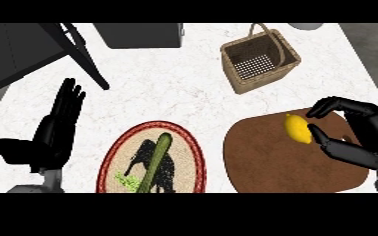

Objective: Pick the lemon from the cutting board and place it in the basket

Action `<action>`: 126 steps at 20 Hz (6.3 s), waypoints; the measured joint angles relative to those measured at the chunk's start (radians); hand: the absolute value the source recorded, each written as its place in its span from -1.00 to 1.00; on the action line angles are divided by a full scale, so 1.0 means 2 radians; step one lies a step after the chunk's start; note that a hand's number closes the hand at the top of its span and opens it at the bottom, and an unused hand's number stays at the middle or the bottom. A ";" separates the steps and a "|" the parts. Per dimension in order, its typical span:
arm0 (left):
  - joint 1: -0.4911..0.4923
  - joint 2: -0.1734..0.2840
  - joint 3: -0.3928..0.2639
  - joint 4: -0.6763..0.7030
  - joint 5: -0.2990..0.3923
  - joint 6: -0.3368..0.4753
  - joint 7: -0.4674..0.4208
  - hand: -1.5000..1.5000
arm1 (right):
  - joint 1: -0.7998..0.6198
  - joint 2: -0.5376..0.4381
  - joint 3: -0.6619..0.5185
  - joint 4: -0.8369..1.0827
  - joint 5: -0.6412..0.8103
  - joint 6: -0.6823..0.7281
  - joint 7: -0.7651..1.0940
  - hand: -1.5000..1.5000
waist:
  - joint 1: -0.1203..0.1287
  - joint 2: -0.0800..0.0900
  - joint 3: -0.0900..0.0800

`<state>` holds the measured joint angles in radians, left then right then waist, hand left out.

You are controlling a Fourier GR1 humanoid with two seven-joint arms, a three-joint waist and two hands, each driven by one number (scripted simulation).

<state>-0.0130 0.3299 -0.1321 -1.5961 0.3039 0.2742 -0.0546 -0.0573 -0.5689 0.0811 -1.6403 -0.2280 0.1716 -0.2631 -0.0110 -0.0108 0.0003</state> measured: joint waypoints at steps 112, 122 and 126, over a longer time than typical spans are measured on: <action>0.013 -0.136 0.051 -0.066 -0.140 -0.075 0.046 0.00 | -0.051 0.136 -0.001 0.125 0.631 0.068 0.284 1.00 | 0.007 0.003 -0.003; 0.007 -0.141 0.043 -0.061 -0.145 -0.084 0.042 0.00 | -0.122 0.213 -0.012 0.171 0.686 0.041 0.396 1.00 | 0.025 0.010 -0.003; -0.003 -0.142 0.034 -0.062 -0.146 -0.090 0.040 0.00 | -0.184 0.257 -0.058 0.200 0.694 0.009 0.518 1.00 | 0.052 0.022 -0.001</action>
<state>-0.0183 0.0461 -0.0637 -1.7193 0.0125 0.0935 0.0258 -0.4261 -0.0543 -0.0341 -1.2413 1.1605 0.1903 0.7724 0.0927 0.0325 -0.0023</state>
